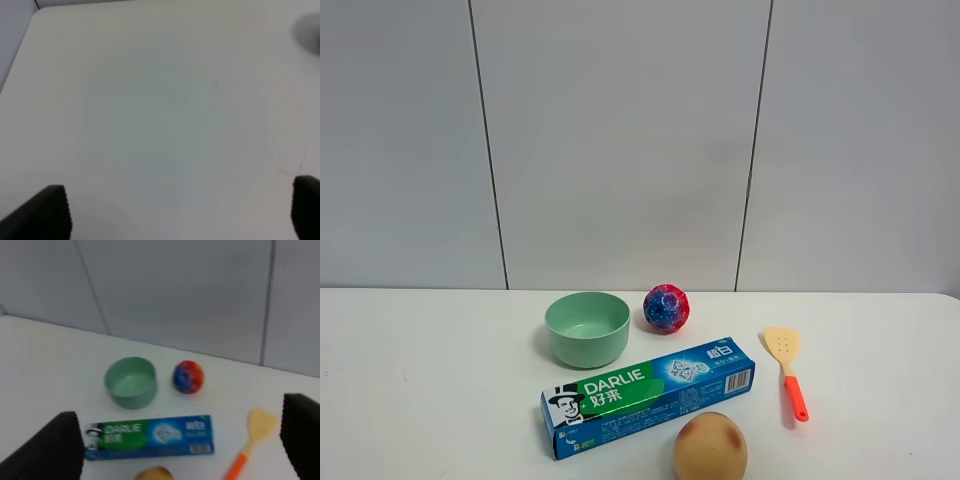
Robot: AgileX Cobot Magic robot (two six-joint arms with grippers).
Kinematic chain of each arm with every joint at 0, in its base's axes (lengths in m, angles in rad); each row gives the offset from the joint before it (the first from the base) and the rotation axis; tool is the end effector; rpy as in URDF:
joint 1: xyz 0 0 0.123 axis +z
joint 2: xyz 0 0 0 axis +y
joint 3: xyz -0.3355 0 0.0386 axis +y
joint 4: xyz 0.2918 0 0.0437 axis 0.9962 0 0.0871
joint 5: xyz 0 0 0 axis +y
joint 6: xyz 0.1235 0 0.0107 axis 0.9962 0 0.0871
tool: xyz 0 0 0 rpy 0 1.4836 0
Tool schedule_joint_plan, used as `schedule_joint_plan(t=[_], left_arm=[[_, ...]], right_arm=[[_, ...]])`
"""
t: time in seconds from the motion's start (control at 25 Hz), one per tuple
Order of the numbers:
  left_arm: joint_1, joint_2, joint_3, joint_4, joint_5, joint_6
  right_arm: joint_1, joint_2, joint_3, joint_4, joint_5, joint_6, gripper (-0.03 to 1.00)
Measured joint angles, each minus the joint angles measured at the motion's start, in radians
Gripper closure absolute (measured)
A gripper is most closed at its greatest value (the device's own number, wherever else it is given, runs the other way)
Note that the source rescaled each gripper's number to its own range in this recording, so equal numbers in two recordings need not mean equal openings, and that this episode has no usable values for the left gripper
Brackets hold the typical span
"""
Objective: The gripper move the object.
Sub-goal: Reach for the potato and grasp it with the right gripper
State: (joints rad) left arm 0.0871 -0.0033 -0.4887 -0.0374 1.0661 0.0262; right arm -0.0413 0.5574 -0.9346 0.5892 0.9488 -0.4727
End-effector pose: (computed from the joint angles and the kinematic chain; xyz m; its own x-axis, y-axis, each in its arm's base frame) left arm 0.0107 -0.0031 0.2788 -0.4663 -0.0326 -0.8840 -0.0543 0.9985 -0.0081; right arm 0.0952 0.0521 0.4387 -0.3439 -0.0761 -0.9359 -0.4166 0.9056 0.0794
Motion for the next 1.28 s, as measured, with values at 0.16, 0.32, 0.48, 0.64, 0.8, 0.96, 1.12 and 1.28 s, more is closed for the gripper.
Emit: schedule_joint_plan(t=[0.16, 0.32, 0.48, 0.64, 0.8, 0.96, 1.12, 1.28], left_arm=[[0.000, 0.000, 0.000, 0.000, 0.000, 0.000], [0.000, 0.000, 0.000, 0.000, 0.000, 0.000], [0.000, 0.000, 0.000, 0.000, 0.000, 0.000], [0.000, 0.000, 0.000, 0.000, 0.000, 0.000], [0.000, 0.000, 0.000, 0.000, 0.000, 0.000], [0.000, 0.000, 0.000, 0.000, 0.000, 0.000], [0.000, 0.000, 0.000, 0.000, 0.000, 0.000], [0.000, 0.000, 0.000, 0.000, 0.000, 0.000]], right_arm=[[0.016, 0.243, -0.238, 0.038, 0.127, -0.032, 0.06], [0.102, 0.459, -0.406, -0.091, 0.199, 0.046, 0.06], [0.234, 0.642, -0.456, -0.320, 0.199, 0.093, 0.06], [0.380, 0.789, -0.457, -0.402, 0.181, 0.063, 0.06], [0.506, 0.903, -0.457, -0.399, 0.110, -0.016, 0.06], [0.599, 0.984, -0.457, -0.438, 0.089, -0.057, 0.06], [0.689, 1.051, -0.457, -0.493, 0.129, -0.006, 0.07], [0.762, 1.130, -0.459, -0.571, 0.146, 0.111, 0.08]])
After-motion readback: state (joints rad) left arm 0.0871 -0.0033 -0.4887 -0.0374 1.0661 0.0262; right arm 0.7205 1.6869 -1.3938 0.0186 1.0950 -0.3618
